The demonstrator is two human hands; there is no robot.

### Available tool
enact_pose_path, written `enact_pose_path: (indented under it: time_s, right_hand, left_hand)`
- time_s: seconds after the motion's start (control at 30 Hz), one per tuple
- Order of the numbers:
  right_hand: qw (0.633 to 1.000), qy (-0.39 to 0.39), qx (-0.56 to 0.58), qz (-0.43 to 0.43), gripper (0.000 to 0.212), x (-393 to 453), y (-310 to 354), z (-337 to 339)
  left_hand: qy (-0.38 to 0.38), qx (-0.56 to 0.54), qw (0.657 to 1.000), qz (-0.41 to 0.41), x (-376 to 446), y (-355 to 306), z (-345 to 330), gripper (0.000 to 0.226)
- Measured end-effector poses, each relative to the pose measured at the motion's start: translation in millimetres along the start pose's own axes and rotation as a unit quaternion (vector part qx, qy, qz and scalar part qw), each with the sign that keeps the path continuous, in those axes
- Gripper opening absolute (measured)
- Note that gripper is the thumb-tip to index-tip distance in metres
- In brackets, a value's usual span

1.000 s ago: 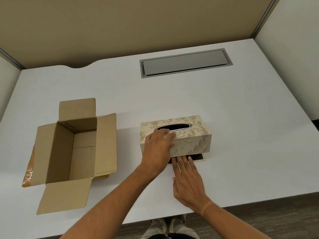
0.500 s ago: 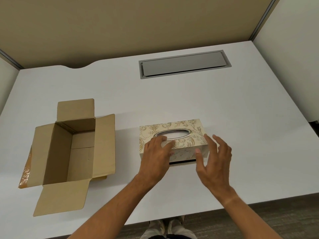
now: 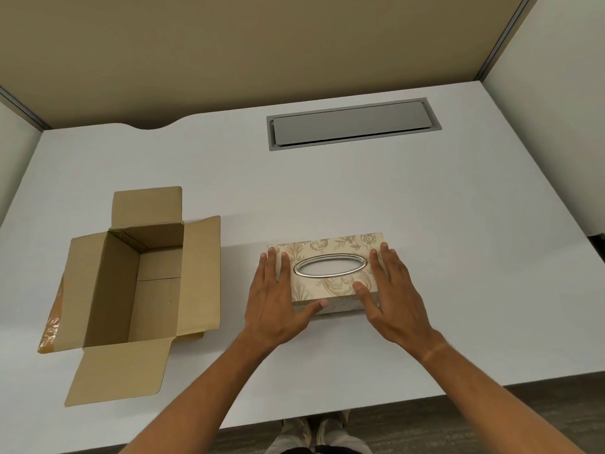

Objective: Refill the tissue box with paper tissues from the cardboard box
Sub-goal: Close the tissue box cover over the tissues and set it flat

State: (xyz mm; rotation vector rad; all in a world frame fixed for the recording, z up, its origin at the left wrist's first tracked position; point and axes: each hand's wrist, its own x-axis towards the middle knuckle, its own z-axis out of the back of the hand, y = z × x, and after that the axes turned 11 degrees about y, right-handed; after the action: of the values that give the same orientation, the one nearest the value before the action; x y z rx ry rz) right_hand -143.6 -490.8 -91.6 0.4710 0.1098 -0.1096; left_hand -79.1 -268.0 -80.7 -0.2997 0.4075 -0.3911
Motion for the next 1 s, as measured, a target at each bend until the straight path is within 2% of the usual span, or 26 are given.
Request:
enact_pose_path:
  time_s: [0.17,0.77,1.0]
  right_hand:
    - [1.000,0.012,0.005,0.011,0.087,-8.9,-6.4,-10.3]
    - [0.999,-0.008,-0.016,0.030,0.086,-7.9,-13.8,-25.2]
    - [0.999,-0.006,-0.028,0.028,0.085,-8.4,-14.2,-23.4]
  left_hand:
    - [0.004,-0.036,0.999,-0.028,-4.3,4.6,-11.2,0.119]
    - [-0.057,-0.015,0.997,-0.051,-7.6,5.2,-25.3,0.101]
    - [-0.051,-0.003,0.997,-0.058,-6.8,6.9,-24.3,0.100]
